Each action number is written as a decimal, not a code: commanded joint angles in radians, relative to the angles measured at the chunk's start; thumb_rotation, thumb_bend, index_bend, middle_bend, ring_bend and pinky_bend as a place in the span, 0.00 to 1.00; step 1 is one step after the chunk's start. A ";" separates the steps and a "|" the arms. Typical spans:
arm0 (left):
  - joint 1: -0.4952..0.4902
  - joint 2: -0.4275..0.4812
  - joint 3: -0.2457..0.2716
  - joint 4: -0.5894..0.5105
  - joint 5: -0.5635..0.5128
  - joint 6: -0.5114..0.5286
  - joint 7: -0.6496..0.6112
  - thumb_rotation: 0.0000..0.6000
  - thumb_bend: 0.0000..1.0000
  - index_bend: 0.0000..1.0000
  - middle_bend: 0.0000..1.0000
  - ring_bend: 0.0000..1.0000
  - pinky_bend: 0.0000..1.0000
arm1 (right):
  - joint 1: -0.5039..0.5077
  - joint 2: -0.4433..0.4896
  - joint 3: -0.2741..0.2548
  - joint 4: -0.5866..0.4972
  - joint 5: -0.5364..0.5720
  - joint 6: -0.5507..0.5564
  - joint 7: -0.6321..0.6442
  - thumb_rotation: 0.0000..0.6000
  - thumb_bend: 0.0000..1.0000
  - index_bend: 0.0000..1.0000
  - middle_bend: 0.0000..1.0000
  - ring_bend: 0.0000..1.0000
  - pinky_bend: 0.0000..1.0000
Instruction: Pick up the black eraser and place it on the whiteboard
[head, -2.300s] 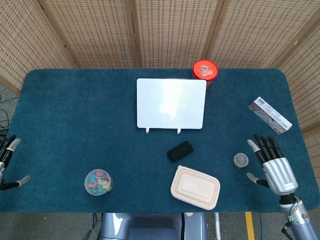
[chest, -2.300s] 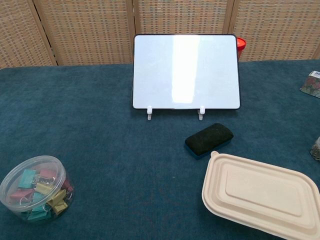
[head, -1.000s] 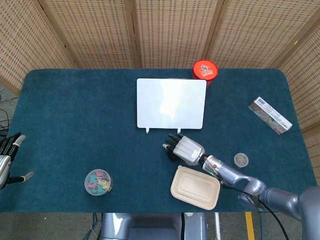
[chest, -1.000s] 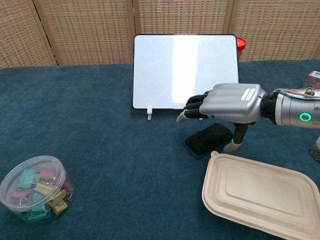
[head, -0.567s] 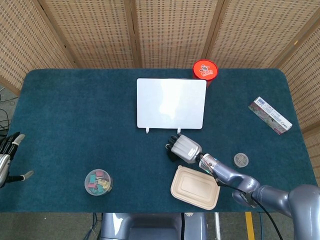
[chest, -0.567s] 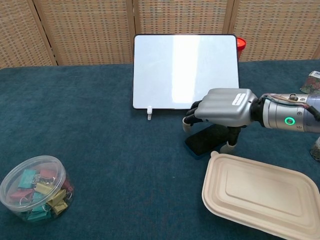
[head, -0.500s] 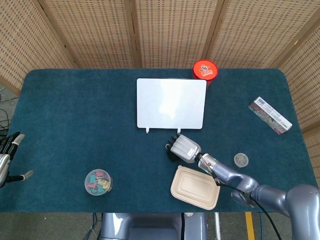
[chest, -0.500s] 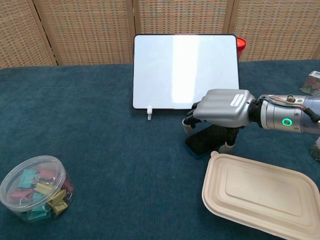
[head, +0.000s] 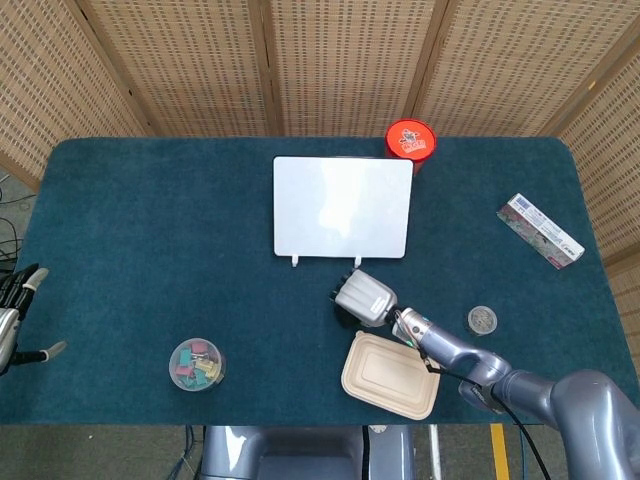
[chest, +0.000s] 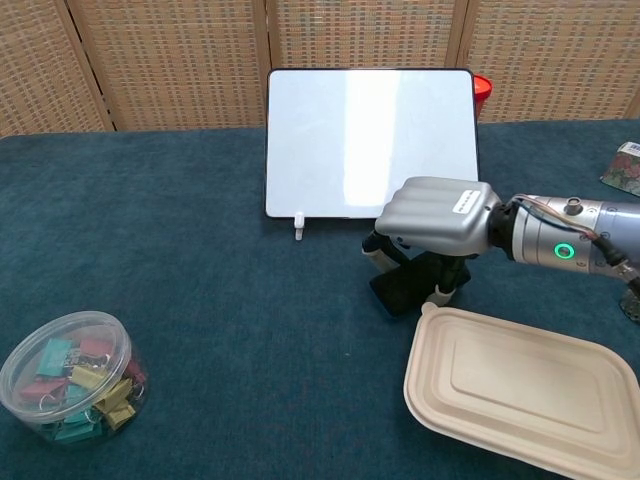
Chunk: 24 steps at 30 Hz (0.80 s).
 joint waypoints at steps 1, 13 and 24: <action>0.000 0.000 -0.001 0.000 -0.001 0.000 0.000 1.00 0.00 0.00 0.00 0.00 0.00 | -0.006 0.005 0.001 -0.005 -0.006 0.037 0.019 1.00 0.15 0.57 0.59 0.50 0.53; -0.003 0.004 0.000 -0.005 0.001 -0.003 -0.007 1.00 0.00 0.00 0.00 0.00 0.00 | 0.031 -0.009 0.170 0.081 0.055 0.207 0.011 1.00 0.26 0.58 0.60 0.51 0.53; -0.007 0.009 -0.008 -0.010 -0.015 -0.013 -0.016 1.00 0.00 0.00 0.00 0.00 0.00 | 0.115 -0.180 0.260 0.378 0.174 0.176 -0.002 1.00 0.31 0.59 0.61 0.53 0.53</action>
